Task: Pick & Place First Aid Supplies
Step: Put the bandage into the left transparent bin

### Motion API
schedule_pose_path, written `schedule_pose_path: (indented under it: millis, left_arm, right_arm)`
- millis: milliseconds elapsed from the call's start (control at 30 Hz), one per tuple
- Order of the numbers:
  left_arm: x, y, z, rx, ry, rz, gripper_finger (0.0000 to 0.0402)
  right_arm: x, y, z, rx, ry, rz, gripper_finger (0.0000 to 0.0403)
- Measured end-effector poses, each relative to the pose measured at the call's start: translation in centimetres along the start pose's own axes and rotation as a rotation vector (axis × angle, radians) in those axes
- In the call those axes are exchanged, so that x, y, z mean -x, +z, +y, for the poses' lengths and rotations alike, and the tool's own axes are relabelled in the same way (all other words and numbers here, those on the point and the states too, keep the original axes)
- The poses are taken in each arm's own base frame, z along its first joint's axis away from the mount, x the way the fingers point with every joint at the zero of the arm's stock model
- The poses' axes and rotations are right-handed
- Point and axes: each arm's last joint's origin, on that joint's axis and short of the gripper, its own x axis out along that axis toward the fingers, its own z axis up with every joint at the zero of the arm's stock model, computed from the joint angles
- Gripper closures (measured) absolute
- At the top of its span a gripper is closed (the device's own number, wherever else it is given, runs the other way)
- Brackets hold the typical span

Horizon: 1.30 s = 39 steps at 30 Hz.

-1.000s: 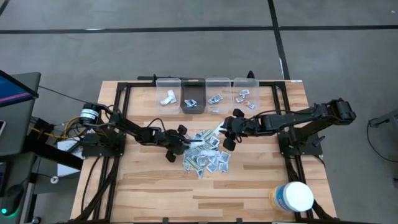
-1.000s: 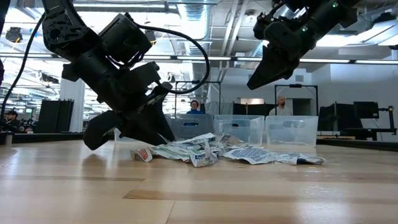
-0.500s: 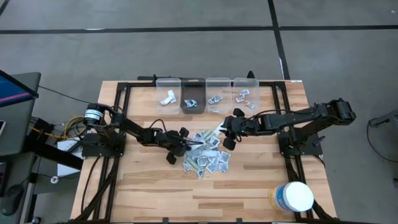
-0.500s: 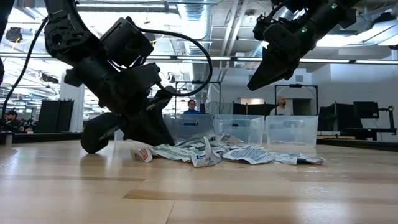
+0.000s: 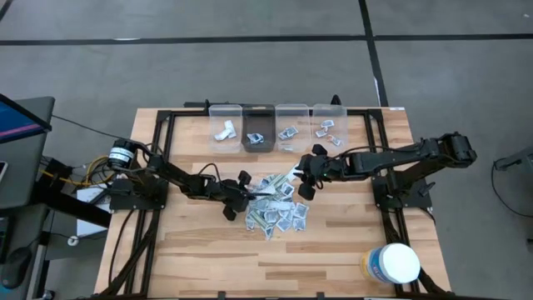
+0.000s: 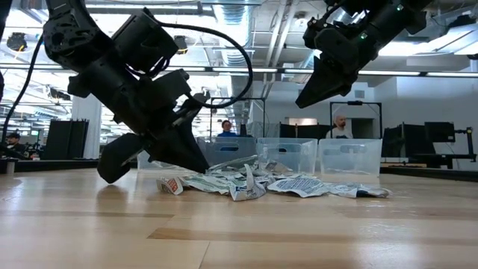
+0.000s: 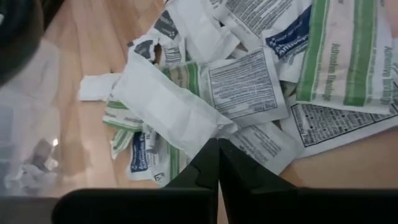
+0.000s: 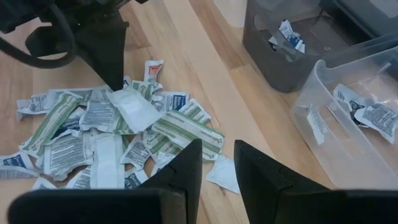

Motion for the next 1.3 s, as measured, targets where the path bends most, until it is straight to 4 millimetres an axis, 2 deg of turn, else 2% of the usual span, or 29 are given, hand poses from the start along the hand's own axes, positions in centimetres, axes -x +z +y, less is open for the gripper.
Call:
schedule_pose_path:
  millis: [167, 333, 567, 733, 900, 1067, 1200, 1300]
  left_arm:
    - [0.4, 0.6, -0.3, -0.011, 0.052, 0.027, 0.0397]
    - [1.6, 1.5, 0.5, 0.0, 0.162, 0.044, 0.0395]
    - [4.5, 2.6, 3.3, 0.079, 0.422, 0.095, 0.0394]
    - [7.1, 2.4, 5.9, 0.182, 0.654, 0.182, 0.0395]
    - [8.9, 0.6, 8.3, 0.304, 0.831, 0.269, 0.0393]
    - [9.5, -3.2, 9.4, 0.338, 0.908, 0.391, 0.0395]
    - [9.3, -6.1, 9.5, 0.381, 0.843, 0.374, 0.0393]
    - [9.2, -7.1, 9.6, 0.408, 0.775, 0.32, 0.0395]
  right_arm:
    - [0.0, 0.0, 0.0, -0.003, 0.004, -0.005, 0.0315]
    - [0.0, 0.0, 0.1, -0.01, 0.025, -0.002, 0.0315]
    - [0.0, 0.0, 0.2, -0.009, 0.028, -0.002, 0.0315]
    - [0.0, 0.0, 0.1, 0.006, 0.027, -0.001, 0.0315]
    - [-0.1, 0.1, -0.1, 0.048, 0.017, -0.003, 0.0315]
    - [-0.3, 0.3, -0.8, 0.024, -0.007, -0.003, 0.0315]
    - [-0.4, 0.5, -1.5, -0.051, -0.025, -0.009, 0.0315]
    - [-0.5, 0.6, -1.9, -0.1, -0.034, -0.012, 0.0315]
